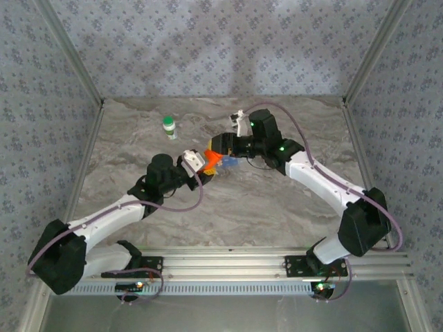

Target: Sort the pills into containers

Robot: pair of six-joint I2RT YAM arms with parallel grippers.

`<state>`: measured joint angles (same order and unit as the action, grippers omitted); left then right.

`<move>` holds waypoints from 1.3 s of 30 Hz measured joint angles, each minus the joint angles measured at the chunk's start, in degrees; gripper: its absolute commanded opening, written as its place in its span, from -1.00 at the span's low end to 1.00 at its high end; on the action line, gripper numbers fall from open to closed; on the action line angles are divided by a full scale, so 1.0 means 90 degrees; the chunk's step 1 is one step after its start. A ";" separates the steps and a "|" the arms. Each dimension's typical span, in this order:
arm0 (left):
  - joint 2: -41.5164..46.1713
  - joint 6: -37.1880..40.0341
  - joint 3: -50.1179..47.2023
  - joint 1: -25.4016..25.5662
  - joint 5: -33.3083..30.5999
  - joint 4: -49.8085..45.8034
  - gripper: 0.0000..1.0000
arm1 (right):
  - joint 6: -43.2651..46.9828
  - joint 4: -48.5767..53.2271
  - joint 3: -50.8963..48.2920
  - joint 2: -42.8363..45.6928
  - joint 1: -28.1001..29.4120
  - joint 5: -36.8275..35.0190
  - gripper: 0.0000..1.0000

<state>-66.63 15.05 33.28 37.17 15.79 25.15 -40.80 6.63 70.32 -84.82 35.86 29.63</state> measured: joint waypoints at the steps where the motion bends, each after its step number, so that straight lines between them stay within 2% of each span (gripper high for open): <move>1: -0.0027 0.0012 -0.0005 0.0000 -0.0007 0.0112 -1.00 | -0.0073 0.0000 0.0002 0.0049 0.0027 -0.0165 -0.57; 6: -0.0143 0.0041 -0.0012 0.0027 -0.0019 0.0709 -1.00 | -0.0257 0.0257 0.0214 0.0219 0.0119 -0.0772 -0.28; 8: -0.0170 0.0041 -0.0012 0.0027 -0.0027 0.0906 -1.00 | -0.0253 0.0425 0.0376 0.0219 0.0136 -0.0891 -0.22; 17: -0.0384 0.0041 -0.0012 0.0083 0.0027 0.1506 -1.00 | -0.0250 0.0697 0.0491 0.0415 0.0189 -0.1309 -0.08; 27: -0.0612 0.0051 -0.0012 0.0124 0.0204 0.1790 -1.00 | -0.0180 0.0940 0.0491 0.0505 0.0187 -0.1494 0.15; 33: -0.0653 0.0202 -0.0012 0.0449 0.0933 0.2035 -1.00 | -0.0131 0.0855 0.0510 0.0495 0.0138 -0.1785 0.22; 39: -0.0726 0.0204 -0.0010 0.0454 0.1071 0.2176 -1.00 | -0.0112 0.0814 0.0512 0.0500 0.0095 -0.1899 0.24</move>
<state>-73.17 16.88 33.19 41.25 25.43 44.73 -41.80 13.96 74.94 -80.31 36.71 12.53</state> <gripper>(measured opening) 0.526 0.618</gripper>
